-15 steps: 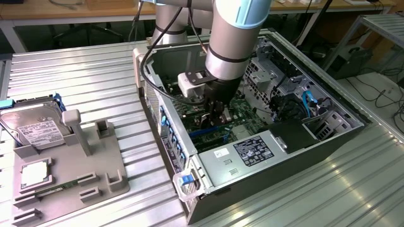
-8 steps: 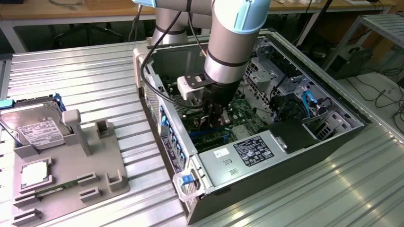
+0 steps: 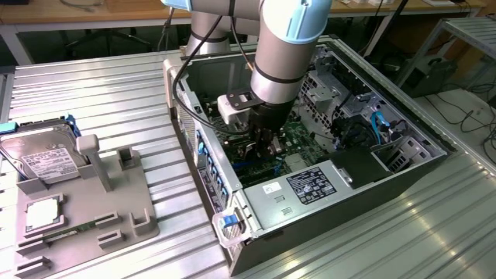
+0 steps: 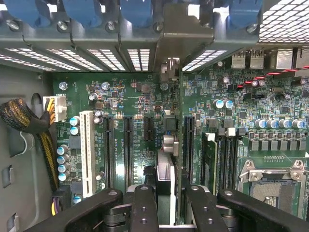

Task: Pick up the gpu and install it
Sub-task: 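Insert the gpu into the slot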

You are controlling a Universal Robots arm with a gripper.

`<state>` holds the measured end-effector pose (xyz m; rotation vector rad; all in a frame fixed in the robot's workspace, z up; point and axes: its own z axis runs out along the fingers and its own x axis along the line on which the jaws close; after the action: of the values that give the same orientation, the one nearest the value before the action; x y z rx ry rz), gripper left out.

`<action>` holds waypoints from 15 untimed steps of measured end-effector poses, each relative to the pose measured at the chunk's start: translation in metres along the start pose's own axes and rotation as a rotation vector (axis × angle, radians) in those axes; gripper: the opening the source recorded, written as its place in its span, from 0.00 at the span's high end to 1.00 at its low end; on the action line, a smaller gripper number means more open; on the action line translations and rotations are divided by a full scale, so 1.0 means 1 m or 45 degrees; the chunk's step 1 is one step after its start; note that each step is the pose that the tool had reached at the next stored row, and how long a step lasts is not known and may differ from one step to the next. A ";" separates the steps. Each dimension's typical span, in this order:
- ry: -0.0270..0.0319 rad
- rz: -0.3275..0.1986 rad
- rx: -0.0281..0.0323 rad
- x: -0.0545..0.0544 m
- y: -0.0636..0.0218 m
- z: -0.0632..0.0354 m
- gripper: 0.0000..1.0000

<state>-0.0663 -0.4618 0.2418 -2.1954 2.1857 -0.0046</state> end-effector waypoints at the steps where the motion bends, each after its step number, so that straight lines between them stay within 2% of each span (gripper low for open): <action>1: 0.0000 0.000 0.0011 0.000 0.0001 0.0000 0.72; 5: 0.0000 0.000 0.0048 0.000 0.0001 -0.0004 0.72; 15: -0.0003 0.001 0.0056 0.000 -0.0006 -0.0014 0.72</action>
<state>-0.0657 -0.4617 0.2433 -2.1923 2.1842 -0.0091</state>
